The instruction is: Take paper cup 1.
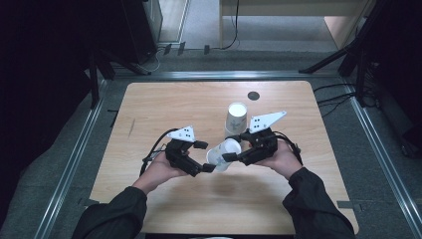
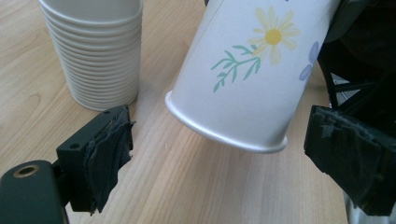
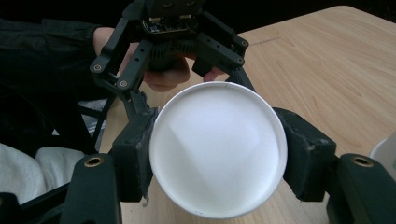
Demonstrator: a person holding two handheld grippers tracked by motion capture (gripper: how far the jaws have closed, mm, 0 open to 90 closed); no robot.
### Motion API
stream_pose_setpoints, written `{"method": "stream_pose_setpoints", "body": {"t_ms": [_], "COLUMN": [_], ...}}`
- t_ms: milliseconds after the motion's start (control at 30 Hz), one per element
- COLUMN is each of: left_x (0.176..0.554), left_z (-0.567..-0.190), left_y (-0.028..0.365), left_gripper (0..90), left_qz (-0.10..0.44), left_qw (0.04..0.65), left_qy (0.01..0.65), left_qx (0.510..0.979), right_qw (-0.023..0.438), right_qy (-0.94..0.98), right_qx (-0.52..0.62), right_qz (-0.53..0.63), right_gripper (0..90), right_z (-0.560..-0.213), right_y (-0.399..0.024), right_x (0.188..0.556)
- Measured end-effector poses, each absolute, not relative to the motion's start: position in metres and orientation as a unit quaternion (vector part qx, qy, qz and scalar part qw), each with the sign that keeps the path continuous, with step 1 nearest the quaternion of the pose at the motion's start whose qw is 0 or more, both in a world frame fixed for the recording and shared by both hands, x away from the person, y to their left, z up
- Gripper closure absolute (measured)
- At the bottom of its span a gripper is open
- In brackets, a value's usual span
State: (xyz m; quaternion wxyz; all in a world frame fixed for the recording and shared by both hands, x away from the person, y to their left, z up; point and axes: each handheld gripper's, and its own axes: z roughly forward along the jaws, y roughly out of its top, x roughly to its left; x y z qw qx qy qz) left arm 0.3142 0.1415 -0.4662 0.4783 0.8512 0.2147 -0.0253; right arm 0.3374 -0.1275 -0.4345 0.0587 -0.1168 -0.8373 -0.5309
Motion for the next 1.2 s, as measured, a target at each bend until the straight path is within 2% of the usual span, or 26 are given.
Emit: {"method": "stream_pose_setpoints", "body": {"t_ms": [533, 633, 1200], "left_x": [0.313, 0.313, 0.311], "left_z": [-0.469, -0.468, -0.467], "left_y": [0.136, 0.137, 0.136], "left_gripper": [8.5, 12.7, 17.0], "left_qz": [-0.030, -0.032, -0.018], "left_qw": [0.485, 0.493, 0.498], "left_qy": [0.203, 0.201, 0.191], "left_qx": [0.850, 0.846, 0.846], "right_qw": [0.065, 0.067, 0.073], "right_qy": [-0.828, -0.826, -0.826], "right_qx": [-0.113, -0.113, -0.116], "right_qz": [-0.545, -0.548, -0.547], "right_gripper": [36.1, 36.1, 36.0], "right_z": [-0.435, -0.435, -0.439], "right_y": [-0.118, -0.117, -0.109], "right_x": [0.335, 0.335, 0.335]}}
